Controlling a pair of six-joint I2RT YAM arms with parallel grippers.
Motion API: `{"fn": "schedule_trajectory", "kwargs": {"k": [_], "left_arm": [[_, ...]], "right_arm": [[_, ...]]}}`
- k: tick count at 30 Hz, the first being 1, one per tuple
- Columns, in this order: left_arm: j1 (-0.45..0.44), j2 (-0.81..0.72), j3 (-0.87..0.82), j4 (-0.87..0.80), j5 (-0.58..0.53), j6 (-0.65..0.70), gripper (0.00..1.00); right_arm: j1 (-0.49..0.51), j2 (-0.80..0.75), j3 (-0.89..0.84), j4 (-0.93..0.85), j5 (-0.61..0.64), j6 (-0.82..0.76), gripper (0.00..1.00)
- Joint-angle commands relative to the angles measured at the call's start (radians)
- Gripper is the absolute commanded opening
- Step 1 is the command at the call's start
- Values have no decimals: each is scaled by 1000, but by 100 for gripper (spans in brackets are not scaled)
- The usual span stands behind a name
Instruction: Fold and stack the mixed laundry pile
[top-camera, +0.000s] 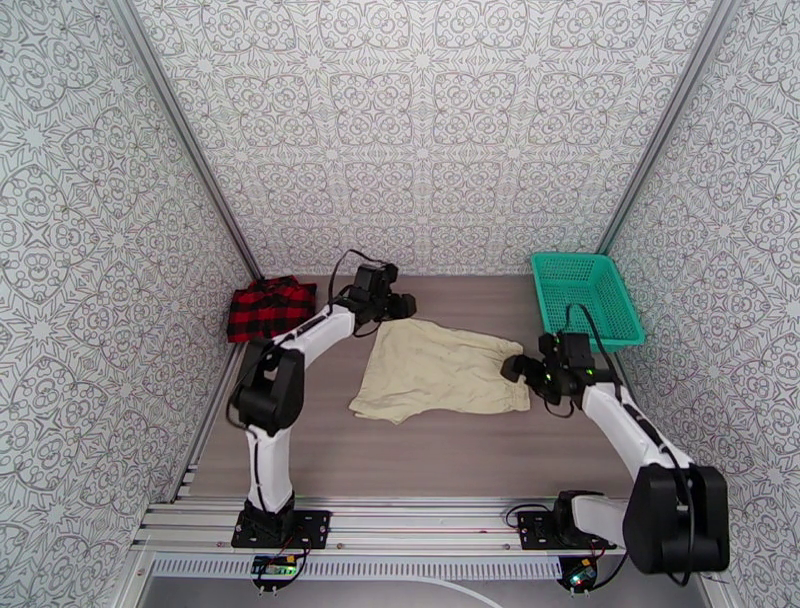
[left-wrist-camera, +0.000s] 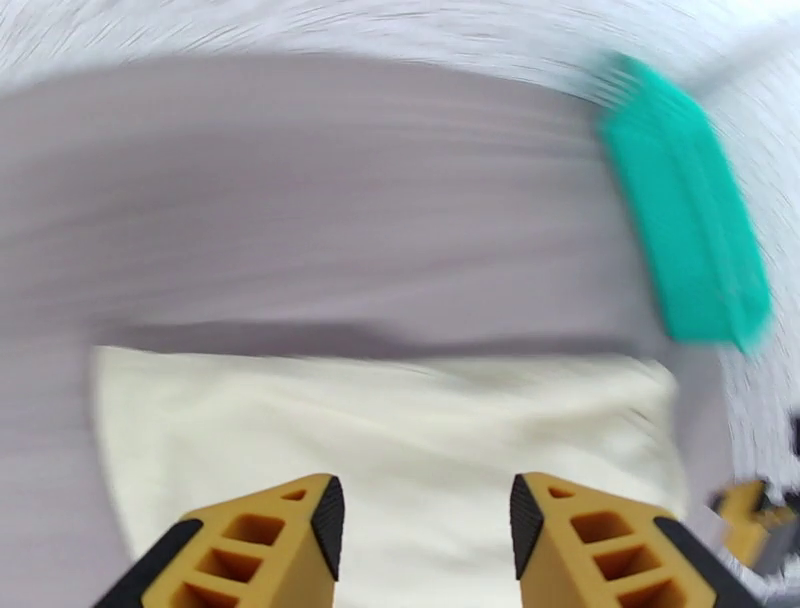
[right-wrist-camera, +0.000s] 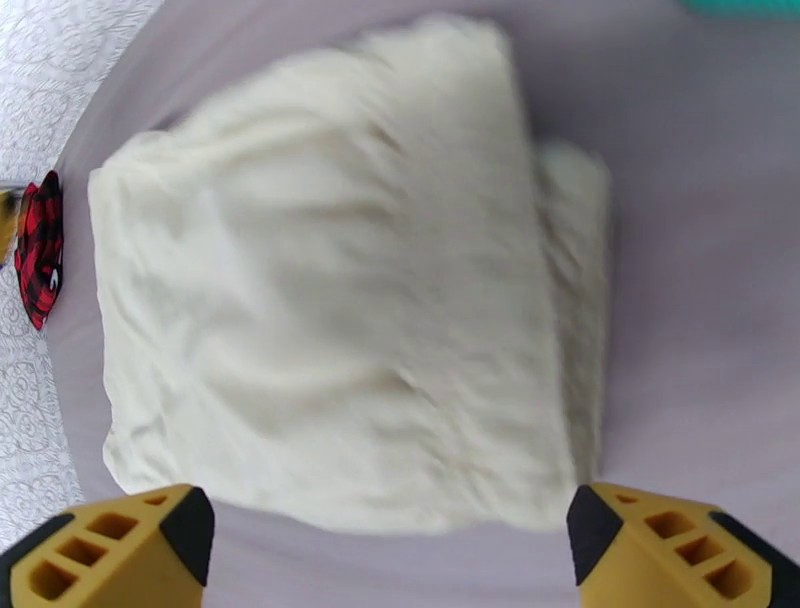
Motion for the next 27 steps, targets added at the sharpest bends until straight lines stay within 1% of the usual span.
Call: {"fn": "schedule_trajectory", "kwargs": {"k": [1,3,5,9,12,16,19,22,24,25,27], "left_arm": [[-161,-9,-37,-72,58,239,50],[-248,6,-19,-102,46,383,52],[-319,47,21,-126,18,479,60],[-408,141,109,-144,-2,590,72],[-460,222,163,-129,-65,655,80],[-519,340,272,-150,-184,720,85],[-541,416,351,-168,-268,759,89],[-561,490,421,-213,-334,804,89],[-570,510,429,-233,-341,830,84],[-575,515,422,-244,-341,842,79],[-576,520,410,-260,-353,855,63]], "right_arm": [[-63,-12,-53,-7,-84,32,95],[-114,0,-67,-1,-129,52,91],[-167,-5,-76,3,-141,70,88],[-265,-44,-106,18,-118,96,84],[-319,-65,-141,45,-104,109,83],[-333,-68,-167,66,-114,105,83],[-333,-73,-175,67,-127,100,82],[-335,-83,-175,60,-132,95,82],[-335,-83,-166,55,-140,93,82],[-335,-81,-162,51,-143,92,82],[-335,-77,-156,49,-151,91,82]]}}
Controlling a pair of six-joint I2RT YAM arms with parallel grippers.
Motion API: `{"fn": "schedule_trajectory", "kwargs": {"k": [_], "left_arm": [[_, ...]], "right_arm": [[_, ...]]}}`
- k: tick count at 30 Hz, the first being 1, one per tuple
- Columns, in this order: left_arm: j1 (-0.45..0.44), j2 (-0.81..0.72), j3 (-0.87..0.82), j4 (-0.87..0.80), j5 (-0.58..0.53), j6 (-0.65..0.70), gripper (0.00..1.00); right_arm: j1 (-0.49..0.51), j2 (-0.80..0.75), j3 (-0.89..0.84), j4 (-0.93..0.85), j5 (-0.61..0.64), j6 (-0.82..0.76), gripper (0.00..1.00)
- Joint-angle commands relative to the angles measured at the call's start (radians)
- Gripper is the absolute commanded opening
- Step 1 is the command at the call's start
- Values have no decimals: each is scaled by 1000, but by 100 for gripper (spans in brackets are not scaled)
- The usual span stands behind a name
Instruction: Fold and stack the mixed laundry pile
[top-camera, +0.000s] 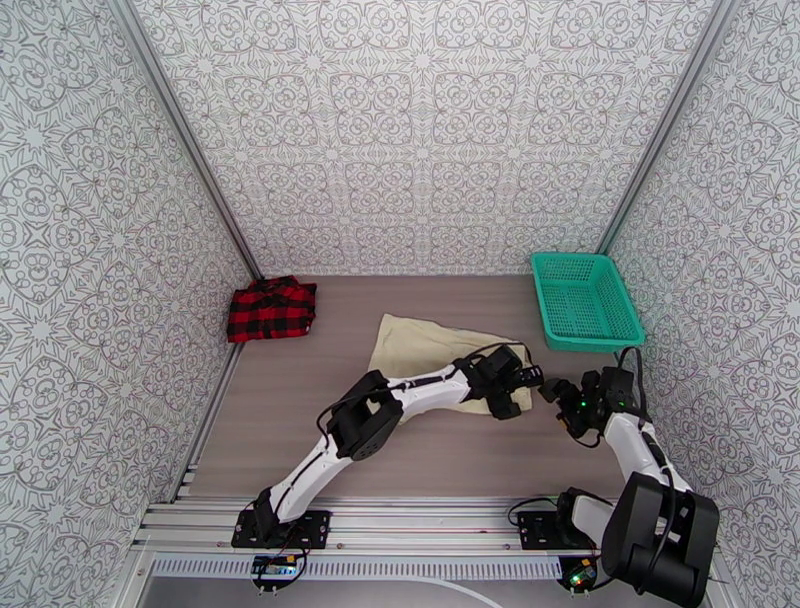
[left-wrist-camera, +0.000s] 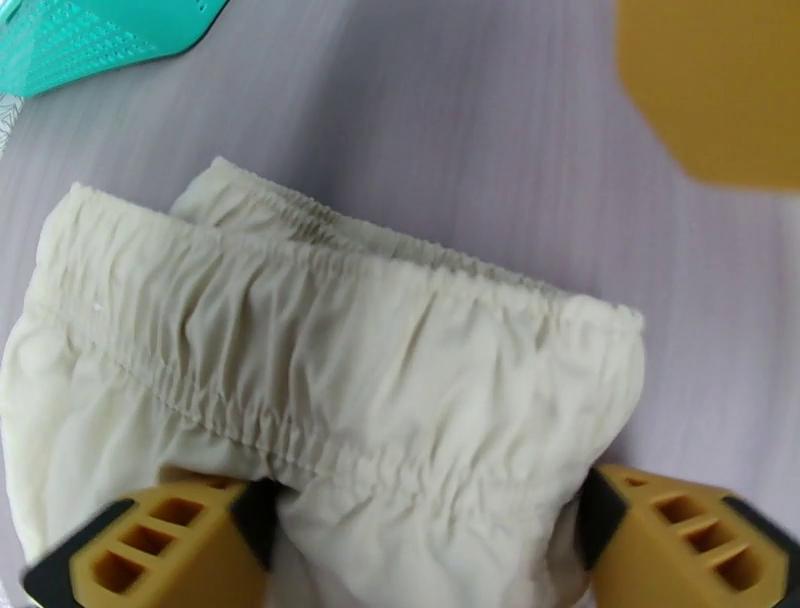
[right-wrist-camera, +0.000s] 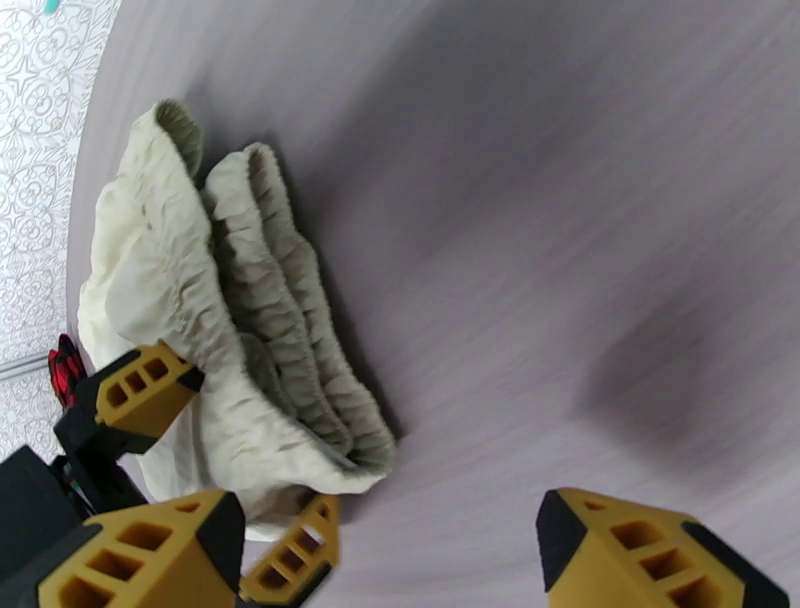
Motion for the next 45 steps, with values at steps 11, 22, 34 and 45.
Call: {"fn": "schedule_trajectory", "kwargs": {"k": [11,22,34,45], "left_arm": [[38,-250,-364,158,-42,12,5],[66,-398,-515,281,10,-32,0],[70,-429,-567,315,21,-51,0],[80,-446,-586,333,29,-61,0]], "right_arm": [[19,73,-12,131,-243,95,79],[189,180,-16,424,-321,359,90],[292,381,-54,895,-373,724,96],[372,531,-22,1043,-353,791,93]]}}
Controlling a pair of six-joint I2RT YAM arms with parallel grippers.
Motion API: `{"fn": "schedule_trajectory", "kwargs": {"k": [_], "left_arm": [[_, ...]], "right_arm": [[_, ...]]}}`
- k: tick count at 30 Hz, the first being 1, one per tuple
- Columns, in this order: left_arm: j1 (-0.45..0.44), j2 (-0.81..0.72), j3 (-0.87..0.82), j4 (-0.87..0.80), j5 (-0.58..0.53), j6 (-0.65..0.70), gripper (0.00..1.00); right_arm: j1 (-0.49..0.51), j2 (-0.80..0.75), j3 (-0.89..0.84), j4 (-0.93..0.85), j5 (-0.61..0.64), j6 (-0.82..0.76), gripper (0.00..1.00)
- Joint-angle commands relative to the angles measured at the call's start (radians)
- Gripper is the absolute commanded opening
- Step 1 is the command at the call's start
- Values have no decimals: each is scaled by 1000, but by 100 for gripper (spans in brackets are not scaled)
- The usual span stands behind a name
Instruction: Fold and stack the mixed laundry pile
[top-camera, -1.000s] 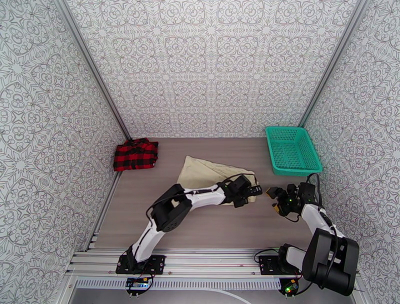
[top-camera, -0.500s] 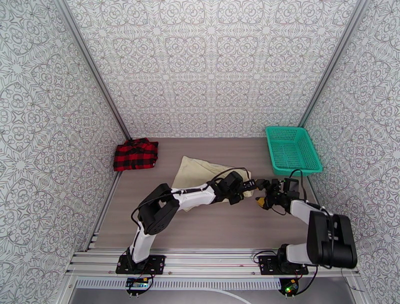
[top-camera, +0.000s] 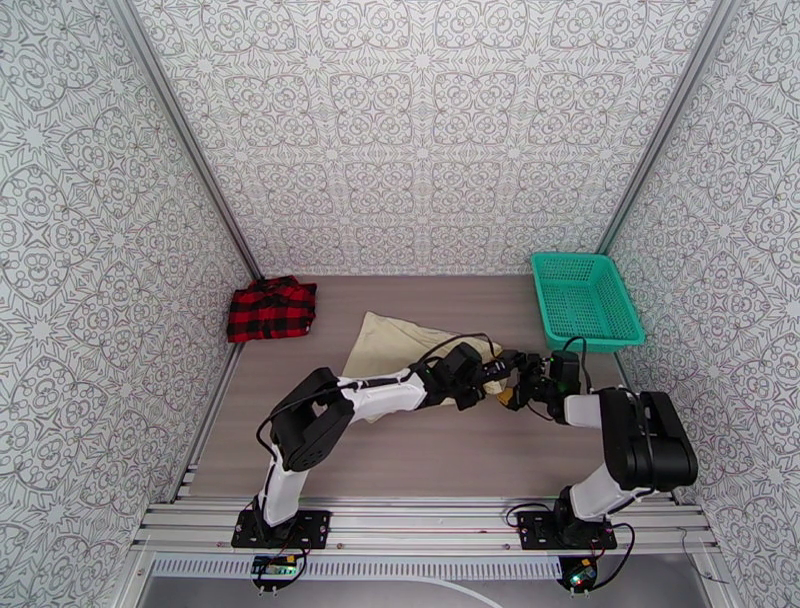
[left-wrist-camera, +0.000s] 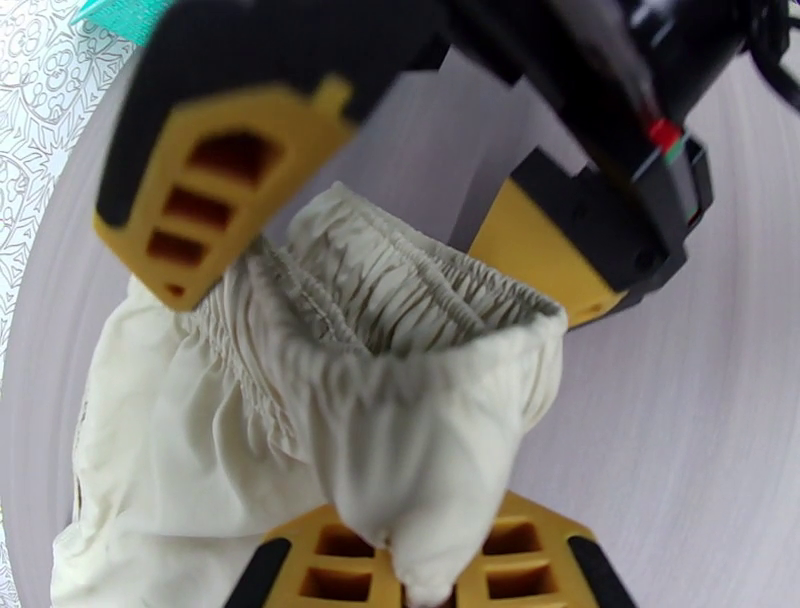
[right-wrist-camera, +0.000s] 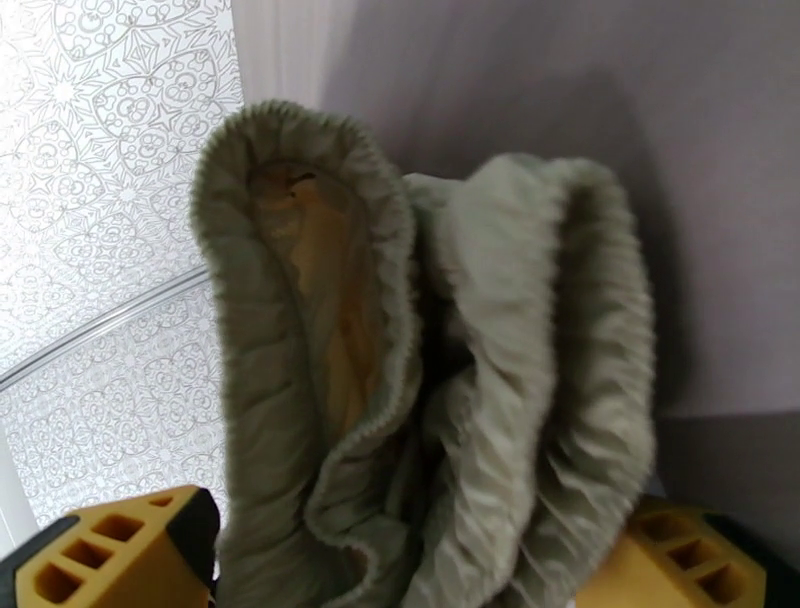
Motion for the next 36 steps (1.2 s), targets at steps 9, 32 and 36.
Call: {"fn": "schedule_trajectory", "kwargs": {"k": [9,32,36], "left_arm": [[2,-75,-80,47,104,-49,22],[291,-70,-98,-189,184,-921,0],[284,26,-54,-136,279,-1022,0]], "right_arm": [[29,48,174,-264,8,-262,49],[3,-119,437,-1041,227,-909,0],[7,-147,486,-1115,259,-958,0]]}}
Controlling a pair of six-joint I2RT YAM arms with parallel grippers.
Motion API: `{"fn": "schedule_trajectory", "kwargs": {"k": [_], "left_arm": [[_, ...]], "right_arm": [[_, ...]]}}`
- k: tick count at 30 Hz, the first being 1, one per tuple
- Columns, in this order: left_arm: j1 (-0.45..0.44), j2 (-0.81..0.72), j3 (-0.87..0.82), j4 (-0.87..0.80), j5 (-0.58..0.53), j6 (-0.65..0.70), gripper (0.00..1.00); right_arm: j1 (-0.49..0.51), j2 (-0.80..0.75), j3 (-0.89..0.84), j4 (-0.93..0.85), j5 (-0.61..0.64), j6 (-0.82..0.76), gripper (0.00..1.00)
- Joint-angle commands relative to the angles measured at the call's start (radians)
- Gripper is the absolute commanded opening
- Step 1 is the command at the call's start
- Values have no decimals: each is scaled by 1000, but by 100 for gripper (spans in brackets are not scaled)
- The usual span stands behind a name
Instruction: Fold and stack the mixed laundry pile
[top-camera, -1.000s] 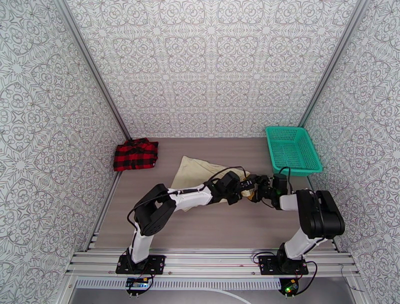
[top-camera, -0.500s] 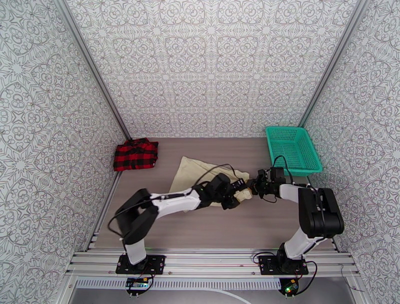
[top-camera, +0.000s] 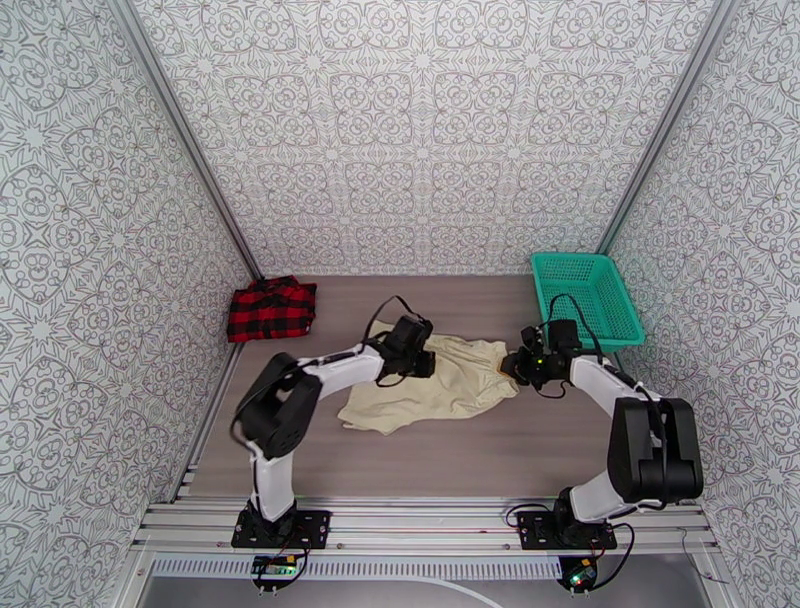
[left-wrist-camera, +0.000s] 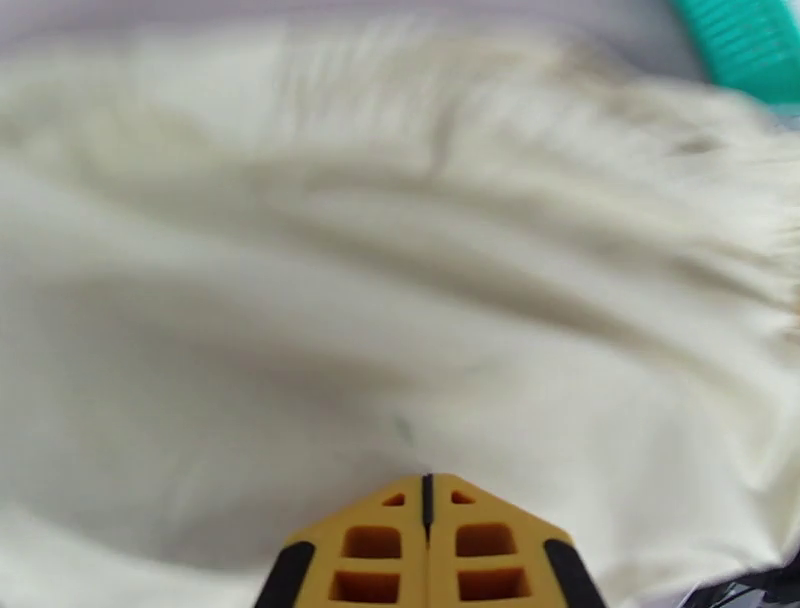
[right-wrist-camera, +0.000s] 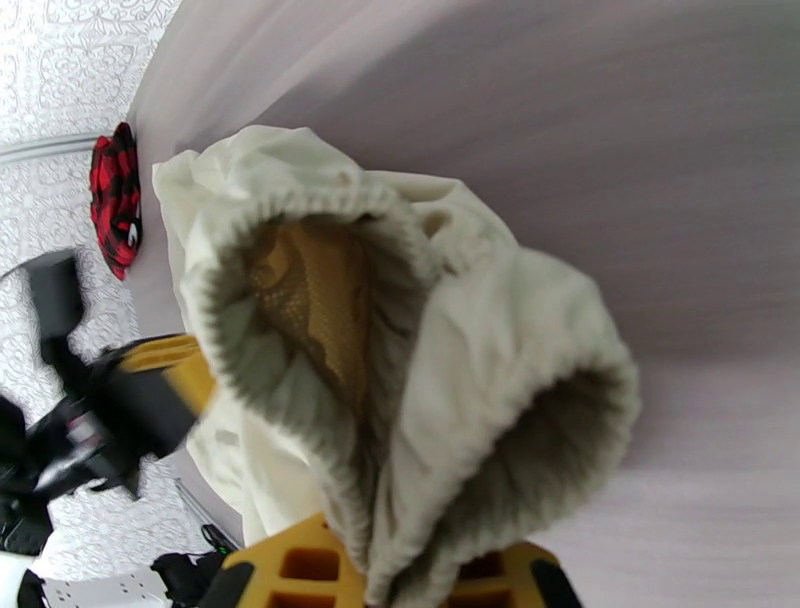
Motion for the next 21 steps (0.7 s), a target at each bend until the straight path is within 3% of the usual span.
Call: {"fn": "schedule_trajectory", "kwargs": {"k": [1,7,16,21], "left_arm": [[-7,59,55,20,116,-156,0],[-2,103,25,206,239,-246,0],[-8,148,-12,371,283,-310,0],[-45,226,47,481,314,-344,0]], "right_arm": [[-1,-45,72,-121,56,-86,0],[48,-61,175,-208,100,-112,0],[173,-54,356,-337,172,-59,0],[190,-32,470,-444,191,-63,0]]}}
